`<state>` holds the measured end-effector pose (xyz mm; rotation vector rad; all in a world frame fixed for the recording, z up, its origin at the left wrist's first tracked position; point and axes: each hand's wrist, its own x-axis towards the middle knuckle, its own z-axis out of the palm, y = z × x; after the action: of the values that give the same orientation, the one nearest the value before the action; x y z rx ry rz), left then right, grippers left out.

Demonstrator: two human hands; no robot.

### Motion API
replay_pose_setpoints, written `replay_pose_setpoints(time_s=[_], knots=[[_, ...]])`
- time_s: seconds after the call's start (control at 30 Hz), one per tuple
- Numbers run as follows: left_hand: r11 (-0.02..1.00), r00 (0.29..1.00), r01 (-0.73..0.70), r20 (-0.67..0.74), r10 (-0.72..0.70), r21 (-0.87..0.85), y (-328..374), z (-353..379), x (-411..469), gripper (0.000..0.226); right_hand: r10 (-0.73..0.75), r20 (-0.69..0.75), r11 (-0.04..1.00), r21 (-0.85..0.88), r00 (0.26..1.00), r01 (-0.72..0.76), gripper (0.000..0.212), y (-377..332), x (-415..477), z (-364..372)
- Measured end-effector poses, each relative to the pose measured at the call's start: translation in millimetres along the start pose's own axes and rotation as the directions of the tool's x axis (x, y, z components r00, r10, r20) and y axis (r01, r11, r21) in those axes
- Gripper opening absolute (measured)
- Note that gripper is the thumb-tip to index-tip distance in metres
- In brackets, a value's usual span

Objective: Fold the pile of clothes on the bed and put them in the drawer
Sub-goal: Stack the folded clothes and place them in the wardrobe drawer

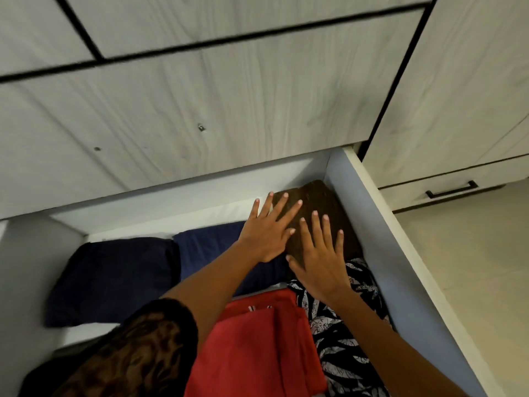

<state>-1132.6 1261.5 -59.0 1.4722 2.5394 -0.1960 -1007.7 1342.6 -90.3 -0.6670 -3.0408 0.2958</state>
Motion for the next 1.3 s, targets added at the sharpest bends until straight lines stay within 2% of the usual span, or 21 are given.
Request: replay_pose_setpoints(time_s=[0.07,0.17,0.23,0.37,0.57,0.67,0.8,0.87,0.93,1.0,1.03,1.2,1.3], knots=[[0.998,0.997,0.058,-0.043,-0.058,-0.022,0.7,-27.4,-32.2,0.058,-0.051,-0.107,0.999,-0.018,0.993,0.050,0.086,-13.0,-16.9,-23.4],[0.999,0.989,0.045,-0.145,-0.041,0.023,3.3,-52.9,-82.4,0.056,-0.129,-0.256,0.992,-0.041,0.958,0.122,0.082,-31.7,-45.7,-60.6],[0.996,0.975,0.050,-0.221,-0.032,0.076,9.7,-74.6,-129.1,0.058,-0.177,-0.286,0.984,-0.052,0.942,0.169,0.079,-48.8,-75.1,-92.3],[0.993,0.948,0.103,-0.309,-0.081,0.053,23.8,-93.8,-225.1,0.058,-0.234,-0.342,0.972,-0.050,0.910,0.231,0.076,-82.4,-144.3,-141.6],[0.981,0.937,0.191,-0.292,-0.193,-0.037,65.3,-86.6,-375.2,0.056,-0.254,-0.334,0.967,-0.063,0.908,0.247,0.080,-125.0,-266.5,-169.2],[0.979,0.958,0.196,-0.204,-0.202,-0.051,87.0,-54.5,-429.8,0.063,-0.304,-0.279,0.952,-0.061,0.911,0.299,0.090,-131.2,-315.5,-149.7],[0.985,0.990,0.123,-0.048,-0.130,-0.123,105.2,-7.8,-467.8,0.055,-0.370,-0.201,0.929,-0.056,0.907,0.367,0.099,-138.1,-348.2,-106.6],[0.977,0.991,0.112,-0.056,-0.124,-0.179,116.9,11.8,-473.1,0.047,-0.412,-0.140,0.911,-0.076,0.901,0.405,0.104,-140.3,-359.5,-76.7],[0.957,0.989,0.134,-0.026,-0.146,-0.255,126.3,21.9,-473.6,0.048,-0.395,-0.078,0.918,-0.064,0.915,0.391,0.100,-140.3,-369.3,-46.2],[0.955,0.984,0.178,0.025,-0.178,-0.237,132.7,48.4,-466.8,0.058,-0.378,-0.040,0.925,-0.057,0.925,0.375,0.091,-137.5,-376.7,-11.9],[0.936,0.970,0.239,0.101,-0.220,-0.259,136.4,57.2,-460.8,0.064,-0.376,-0.019,0.925,-0.071,0.926,0.374,0.089,-135.4,-376.4,2.8],[0.916,0.943,0.328,0.130,-0.305,-0.232,138.2,112.4,-433.9,0.083,-0.387,0.016,0.915,-0.114,0.922,0.386,0.091,-129.5,-362.7,59.2],[0.910,0.939,0.341,0.130,-0.318,-0.237,135.7,129.1,-418.8,0.091,-0.364,0.054,0.928,-0.071,0.930,0.367,0.090,-131.6,-348.3,74.8]])
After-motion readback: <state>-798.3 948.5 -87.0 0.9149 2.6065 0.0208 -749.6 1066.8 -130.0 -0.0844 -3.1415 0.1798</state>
